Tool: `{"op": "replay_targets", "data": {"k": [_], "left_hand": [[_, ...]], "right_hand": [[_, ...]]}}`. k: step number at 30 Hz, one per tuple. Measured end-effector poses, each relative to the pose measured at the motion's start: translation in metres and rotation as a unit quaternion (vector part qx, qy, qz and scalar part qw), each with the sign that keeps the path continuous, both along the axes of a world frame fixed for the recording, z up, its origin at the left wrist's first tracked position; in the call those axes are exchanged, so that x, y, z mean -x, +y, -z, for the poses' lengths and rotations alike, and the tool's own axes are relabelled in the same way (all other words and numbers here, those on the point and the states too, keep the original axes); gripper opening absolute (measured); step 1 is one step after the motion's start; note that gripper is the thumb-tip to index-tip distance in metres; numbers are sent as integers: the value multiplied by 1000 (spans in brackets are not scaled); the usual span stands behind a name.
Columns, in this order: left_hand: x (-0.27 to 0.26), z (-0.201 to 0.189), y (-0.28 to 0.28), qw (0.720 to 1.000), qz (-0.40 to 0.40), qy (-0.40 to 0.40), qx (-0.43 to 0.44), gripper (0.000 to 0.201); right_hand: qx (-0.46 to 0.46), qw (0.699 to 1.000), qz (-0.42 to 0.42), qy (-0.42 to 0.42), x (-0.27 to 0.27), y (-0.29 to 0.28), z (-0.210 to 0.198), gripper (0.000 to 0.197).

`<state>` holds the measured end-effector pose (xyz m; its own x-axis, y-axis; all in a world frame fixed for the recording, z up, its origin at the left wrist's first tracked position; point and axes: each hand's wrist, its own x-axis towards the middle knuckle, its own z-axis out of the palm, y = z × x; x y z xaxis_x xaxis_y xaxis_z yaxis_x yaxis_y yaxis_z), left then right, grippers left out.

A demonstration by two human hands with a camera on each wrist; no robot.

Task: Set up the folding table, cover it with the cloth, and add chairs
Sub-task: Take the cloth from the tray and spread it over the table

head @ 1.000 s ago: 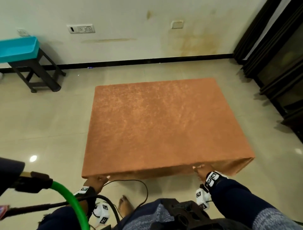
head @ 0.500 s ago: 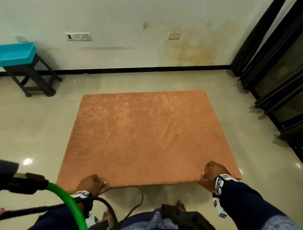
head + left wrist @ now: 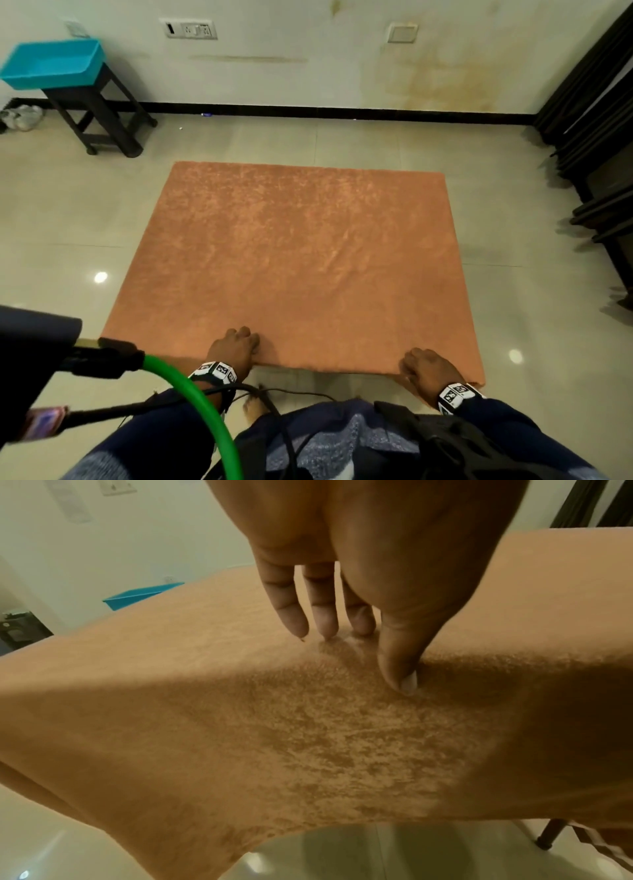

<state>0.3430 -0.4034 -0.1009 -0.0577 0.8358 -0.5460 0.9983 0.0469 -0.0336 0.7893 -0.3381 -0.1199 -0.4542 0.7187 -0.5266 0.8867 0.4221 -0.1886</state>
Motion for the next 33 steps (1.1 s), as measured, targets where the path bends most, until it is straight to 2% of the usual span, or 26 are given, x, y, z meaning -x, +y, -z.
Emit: {"op": "replay_targets", "data": {"k": [7,9,12,17,20,22,23,25,27,28,29,33], "left_hand": [[7,1,5,999,50,-7,11,23],[10,1,7,998,62,-12,17,25],[13,0,11,997,66,-28,29,24],[19,1,14,994,78,-66,40,24],[19,-1,15,993,85,-68,43,22],[17,-2,14,993,95,-54,41,22],[15,-2,13,994,96,-40,42,27],[11,1,10,995,96,2,42,44],[7,2,7,994,84,51,37,48],[5,2,4,994,82,63,36,42],[2,4,2,993,87,71,32,34],[0,1,-4,989,119,77,38,22]], "right_hand": [[-55,994,87,-30,-21,-16,-9,13],[-57,994,67,-68,-24,-16,-8,21],[-32,994,13,-107,-25,-15,-10,31],[-2,991,46,-122,-37,-21,-10,31],[29,993,65,-97,-42,-19,-17,29],[16,990,124,-64,-48,-13,-24,21],[-6,982,181,-50,-53,-9,-25,19],[-43,939,338,-43,-68,-5,-20,27],[-4,873,485,-43,-80,-5,-10,44],[19,855,517,-46,-85,-6,-3,48],[29,849,526,-40,-92,-8,5,47],[-19,865,502,9,-116,-9,15,34]]}}
